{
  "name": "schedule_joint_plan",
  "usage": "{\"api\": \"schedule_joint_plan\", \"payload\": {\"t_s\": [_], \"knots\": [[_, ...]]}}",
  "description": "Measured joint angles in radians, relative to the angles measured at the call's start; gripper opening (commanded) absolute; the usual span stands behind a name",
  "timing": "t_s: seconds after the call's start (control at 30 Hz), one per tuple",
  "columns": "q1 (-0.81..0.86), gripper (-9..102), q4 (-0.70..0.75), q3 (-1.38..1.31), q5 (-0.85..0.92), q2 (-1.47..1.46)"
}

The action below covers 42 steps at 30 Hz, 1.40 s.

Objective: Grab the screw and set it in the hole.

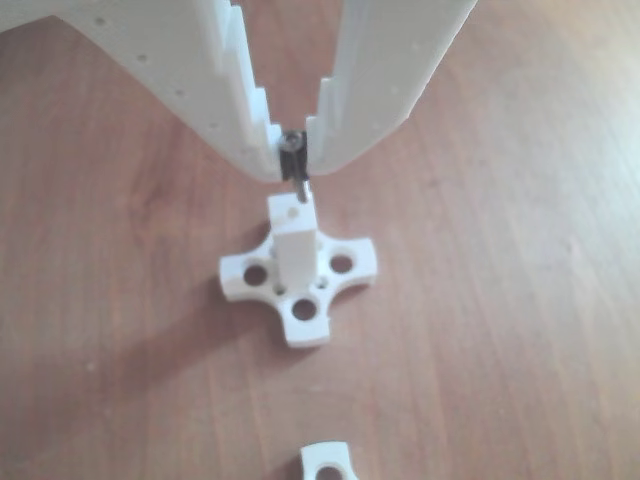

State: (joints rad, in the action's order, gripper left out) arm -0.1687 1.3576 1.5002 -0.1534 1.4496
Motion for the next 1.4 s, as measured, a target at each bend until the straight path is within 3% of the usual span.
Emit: {"api": "schedule_joint_plan", "payload": {"t_s": [1.4], "knots": [[0.0,-4,-0.009,0.017,0.006,-0.023]]}}
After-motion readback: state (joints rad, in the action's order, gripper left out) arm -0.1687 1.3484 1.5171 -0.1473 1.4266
